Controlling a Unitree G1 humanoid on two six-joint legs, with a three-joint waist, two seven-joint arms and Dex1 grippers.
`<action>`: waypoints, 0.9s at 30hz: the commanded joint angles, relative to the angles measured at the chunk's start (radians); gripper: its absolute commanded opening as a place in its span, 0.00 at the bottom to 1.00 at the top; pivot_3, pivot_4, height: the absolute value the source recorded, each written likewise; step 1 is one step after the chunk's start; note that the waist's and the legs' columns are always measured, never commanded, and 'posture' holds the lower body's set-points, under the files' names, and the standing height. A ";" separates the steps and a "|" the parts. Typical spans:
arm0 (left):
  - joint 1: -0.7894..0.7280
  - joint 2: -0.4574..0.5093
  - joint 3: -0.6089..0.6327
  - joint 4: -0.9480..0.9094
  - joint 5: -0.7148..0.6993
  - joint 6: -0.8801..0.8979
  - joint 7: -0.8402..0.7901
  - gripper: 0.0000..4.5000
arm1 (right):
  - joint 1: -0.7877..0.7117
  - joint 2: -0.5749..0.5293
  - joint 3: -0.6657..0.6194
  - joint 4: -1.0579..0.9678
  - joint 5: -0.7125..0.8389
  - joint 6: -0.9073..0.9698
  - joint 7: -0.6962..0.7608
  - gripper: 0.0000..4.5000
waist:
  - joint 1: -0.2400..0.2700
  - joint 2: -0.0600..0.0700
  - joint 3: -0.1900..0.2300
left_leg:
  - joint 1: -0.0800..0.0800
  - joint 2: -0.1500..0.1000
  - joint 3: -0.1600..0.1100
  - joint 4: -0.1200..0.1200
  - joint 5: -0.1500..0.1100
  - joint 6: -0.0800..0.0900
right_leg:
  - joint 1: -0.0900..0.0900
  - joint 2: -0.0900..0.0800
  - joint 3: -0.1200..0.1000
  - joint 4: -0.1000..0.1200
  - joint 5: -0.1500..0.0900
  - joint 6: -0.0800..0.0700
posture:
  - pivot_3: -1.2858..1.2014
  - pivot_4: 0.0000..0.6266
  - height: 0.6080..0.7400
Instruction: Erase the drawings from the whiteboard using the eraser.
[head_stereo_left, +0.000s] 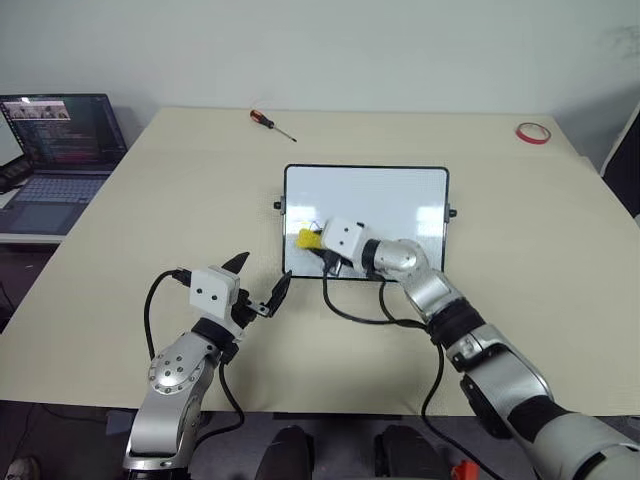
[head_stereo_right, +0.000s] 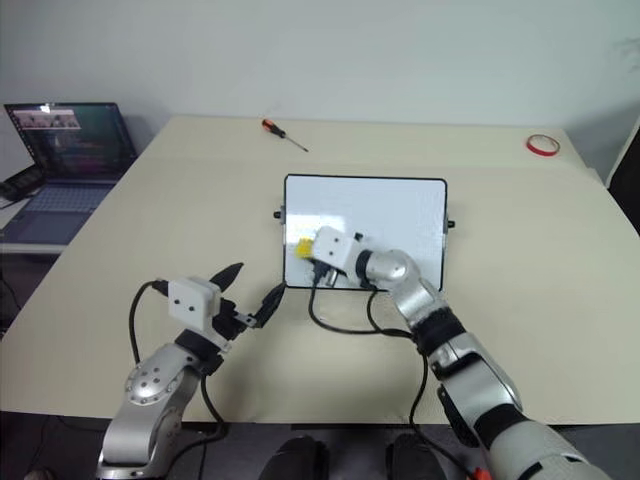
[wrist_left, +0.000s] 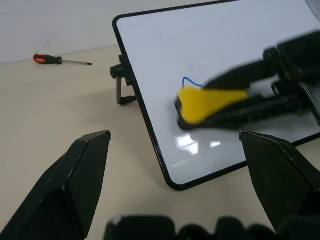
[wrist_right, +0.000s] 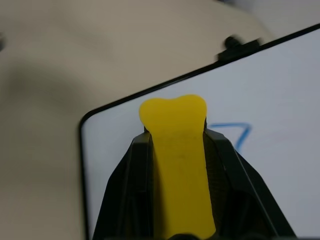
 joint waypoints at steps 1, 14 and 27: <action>-0.018 -0.002 -0.005 -0.019 0.000 -0.025 -0.005 1.00 | 0.014 -0.036 -0.026 0.011 -0.013 0.109 -0.021 0.24 | 0.000 0.001 0.000 | 0.002 0.000 0.000 0.000 0.000 0.000 | 0.003 0.000 0.000 -0.001 0.000 0.000 | 0.52 0.24 1.00; -0.044 -0.002 -0.025 -0.031 -0.002 0.003 -0.002 1.00 | -0.177 0.009 -0.072 0.204 -0.058 0.063 -0.356 0.24 | 0.002 0.001 0.001 | 0.004 -0.001 -0.003 -0.001 0.003 0.000 | 0.004 0.000 -0.002 -0.001 0.002 -0.001 | 0.52 0.24 1.00; -0.028 -0.005 -0.028 -0.039 0.000 -0.003 0.005 1.00 | -0.032 -0.034 -0.008 0.000 -0.043 0.175 -0.075 0.24 | -0.001 0.002 0.001 | 0.003 0.000 -0.003 -0.003 0.003 0.000 | 0.004 0.000 -0.002 -0.003 0.002 -0.002 | 0.52 0.24 1.00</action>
